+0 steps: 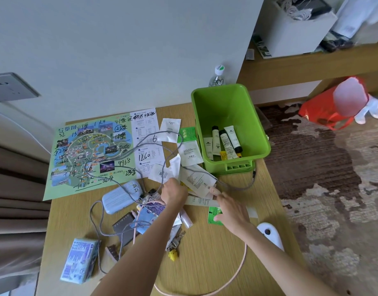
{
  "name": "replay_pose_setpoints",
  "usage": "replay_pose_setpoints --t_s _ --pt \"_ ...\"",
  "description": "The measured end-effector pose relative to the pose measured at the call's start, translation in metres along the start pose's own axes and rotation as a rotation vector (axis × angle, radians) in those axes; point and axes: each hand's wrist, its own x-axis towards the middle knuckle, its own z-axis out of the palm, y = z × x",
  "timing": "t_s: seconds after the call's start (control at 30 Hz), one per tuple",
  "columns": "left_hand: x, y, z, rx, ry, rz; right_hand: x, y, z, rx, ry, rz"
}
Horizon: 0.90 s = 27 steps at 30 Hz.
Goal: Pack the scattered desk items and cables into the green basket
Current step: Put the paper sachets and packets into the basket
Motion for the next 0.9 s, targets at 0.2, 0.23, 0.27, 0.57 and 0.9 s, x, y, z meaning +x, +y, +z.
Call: replay_pose_setpoints --t_s 0.2,0.23,0.27,0.57,0.9 --pt "-0.006 -0.002 -0.012 -0.138 -0.038 0.010 -0.010 0.008 -0.015 0.131 0.043 0.006" --pt "-0.007 -0.003 -0.017 -0.186 -0.054 0.000 -0.011 0.011 -0.020 0.185 0.058 0.008" --pt "-0.007 -0.005 -0.024 -0.240 -0.072 -0.014 -0.012 0.013 -0.026 0.243 0.069 0.015" --pt "-0.032 -0.009 -0.103 -0.567 -0.203 0.017 -0.017 -0.005 -0.099 0.824 0.154 -0.032" --pt "-0.051 0.042 -0.162 -0.656 -0.052 0.414 0.026 -0.014 -0.205 0.942 0.470 0.089"
